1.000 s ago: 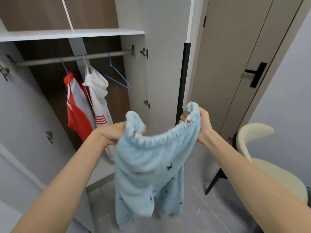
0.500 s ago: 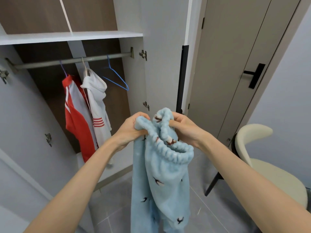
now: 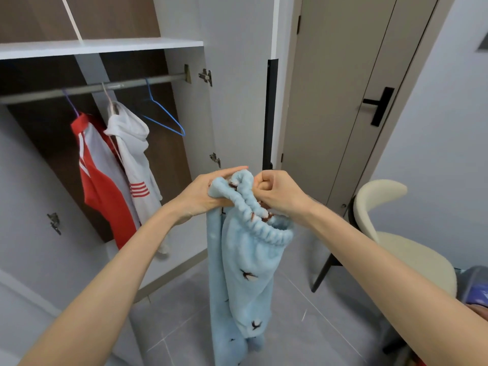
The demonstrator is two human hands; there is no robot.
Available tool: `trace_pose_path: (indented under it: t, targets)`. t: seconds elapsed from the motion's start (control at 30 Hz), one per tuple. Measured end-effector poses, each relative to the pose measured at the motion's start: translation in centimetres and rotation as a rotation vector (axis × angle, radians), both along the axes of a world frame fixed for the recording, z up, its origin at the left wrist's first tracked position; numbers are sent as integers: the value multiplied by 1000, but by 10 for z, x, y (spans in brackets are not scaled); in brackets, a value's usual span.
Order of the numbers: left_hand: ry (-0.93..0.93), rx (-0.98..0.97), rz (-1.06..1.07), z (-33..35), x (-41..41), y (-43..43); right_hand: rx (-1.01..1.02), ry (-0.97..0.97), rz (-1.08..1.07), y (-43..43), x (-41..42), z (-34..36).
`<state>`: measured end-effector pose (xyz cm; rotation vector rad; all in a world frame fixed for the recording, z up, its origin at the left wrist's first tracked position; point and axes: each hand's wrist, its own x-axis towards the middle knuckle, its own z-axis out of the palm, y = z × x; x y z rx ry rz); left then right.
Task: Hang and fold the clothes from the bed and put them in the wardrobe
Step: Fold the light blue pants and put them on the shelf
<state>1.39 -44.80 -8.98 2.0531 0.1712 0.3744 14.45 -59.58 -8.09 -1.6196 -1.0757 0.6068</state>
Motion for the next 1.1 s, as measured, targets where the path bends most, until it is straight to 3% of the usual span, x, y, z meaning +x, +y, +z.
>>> trace_pose_path:
  t: [0.07,0.27,0.43,0.53,0.6,0.67,0.83,0.97,1.1]
  targets:
    - [46,-24,-24,0,2,0,-25,33,14,-3,0,-3]
    - [-48,-57,26,-13,7,5,-76,73,43,-12,5,-1]
    - [-127,-135,202,-22,9,13,-212,-90,66,-22,10,-14]
    - [-166,-114,282,-14,10,15,-55,-126,70,-22,3,-27]
    - [-182,-46,321,-8,12,14,21,-325,36,-18,-1,-32]
    - [-191,-12,344,-1,15,13,-48,-506,-25,-13,0,-36]
    - [-166,157,325,5,24,5,-229,-711,-237,-8,3,-41]
    - [-173,21,329,2,27,-1,-222,-753,-240,-10,3,-45]
    - [-212,65,293,4,26,-3,-153,-682,-257,-18,1,-46]
